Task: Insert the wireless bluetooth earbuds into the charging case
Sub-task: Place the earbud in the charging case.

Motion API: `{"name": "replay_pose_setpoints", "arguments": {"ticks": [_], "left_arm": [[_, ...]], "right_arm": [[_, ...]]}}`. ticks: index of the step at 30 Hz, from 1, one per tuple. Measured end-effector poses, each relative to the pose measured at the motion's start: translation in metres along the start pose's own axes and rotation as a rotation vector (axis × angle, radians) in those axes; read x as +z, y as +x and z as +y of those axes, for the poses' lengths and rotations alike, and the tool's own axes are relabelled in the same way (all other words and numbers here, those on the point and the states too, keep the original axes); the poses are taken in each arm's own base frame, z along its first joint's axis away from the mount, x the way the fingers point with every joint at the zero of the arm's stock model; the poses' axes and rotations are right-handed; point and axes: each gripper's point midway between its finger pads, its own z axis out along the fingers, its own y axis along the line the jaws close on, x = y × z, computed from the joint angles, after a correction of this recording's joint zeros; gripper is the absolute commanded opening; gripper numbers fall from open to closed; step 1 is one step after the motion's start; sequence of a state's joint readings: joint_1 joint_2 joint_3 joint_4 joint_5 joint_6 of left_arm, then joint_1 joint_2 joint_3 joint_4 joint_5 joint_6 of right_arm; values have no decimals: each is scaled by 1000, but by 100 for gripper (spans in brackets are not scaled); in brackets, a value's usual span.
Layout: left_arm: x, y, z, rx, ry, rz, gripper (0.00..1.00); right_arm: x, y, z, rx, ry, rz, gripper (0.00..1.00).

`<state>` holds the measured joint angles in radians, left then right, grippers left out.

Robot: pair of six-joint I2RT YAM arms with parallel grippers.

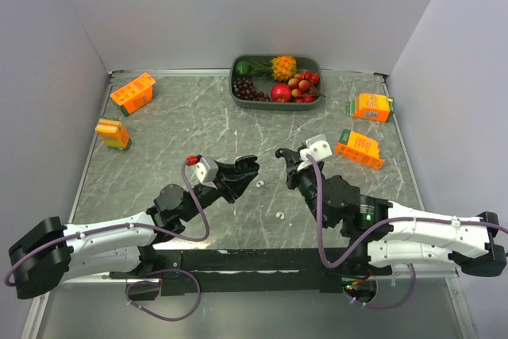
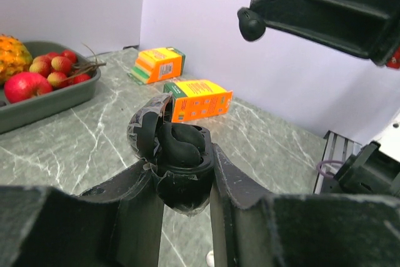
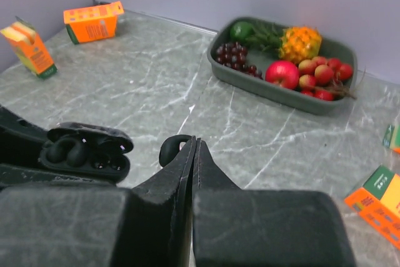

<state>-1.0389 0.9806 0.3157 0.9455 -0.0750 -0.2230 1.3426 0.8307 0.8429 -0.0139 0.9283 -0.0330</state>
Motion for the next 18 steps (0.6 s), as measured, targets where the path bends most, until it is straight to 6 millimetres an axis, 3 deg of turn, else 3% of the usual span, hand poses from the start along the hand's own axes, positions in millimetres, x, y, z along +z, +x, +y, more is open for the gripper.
{"name": "replay_pose_setpoints", "arguments": {"ticks": [13,18], "left_arm": [[14,-14,-13,-10,72,-42,1],[15,-13,-15,-24,86,-38,1]], "right_arm": [[-4,-8,25,-135,-5,-158,0],[-8,-24,31,-170,33,-245,0]]}}
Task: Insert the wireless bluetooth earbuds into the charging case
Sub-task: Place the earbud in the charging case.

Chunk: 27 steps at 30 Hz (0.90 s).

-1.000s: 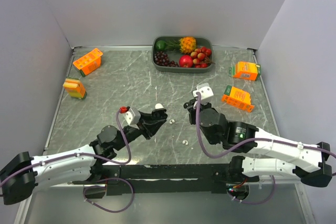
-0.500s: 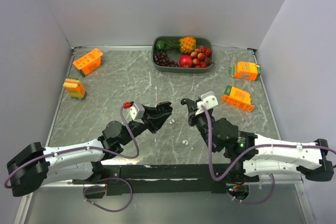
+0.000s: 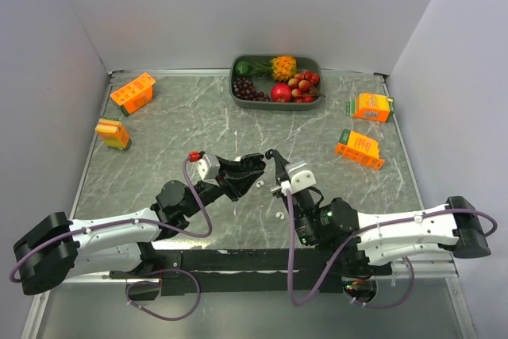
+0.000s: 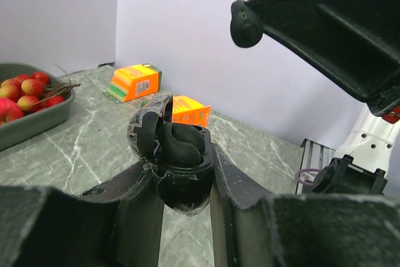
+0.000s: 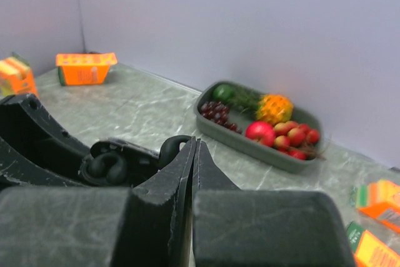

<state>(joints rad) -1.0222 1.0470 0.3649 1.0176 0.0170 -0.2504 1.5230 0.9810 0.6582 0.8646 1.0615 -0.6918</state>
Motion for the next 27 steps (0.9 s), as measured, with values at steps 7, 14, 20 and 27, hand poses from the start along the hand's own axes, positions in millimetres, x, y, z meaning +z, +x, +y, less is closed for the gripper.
{"name": "replay_pose_setpoints", "arguments": {"ticks": [7,14,20,27], "left_arm": [[1,-4,-3,-2,17,-14,1],[0,-3,-5,-3,26,-9,1],[6,-7,-9,-20,40,17,1],[4,-9,-14,-50,57,39,1]], "right_arm": [[-6,-14,0,-27,24,-72,0],[-10,-15,1,11,-22,-62,0],[-14,-7,8,18,-77,-36,0],[-17,7,19,-11,-122,4,0]]}}
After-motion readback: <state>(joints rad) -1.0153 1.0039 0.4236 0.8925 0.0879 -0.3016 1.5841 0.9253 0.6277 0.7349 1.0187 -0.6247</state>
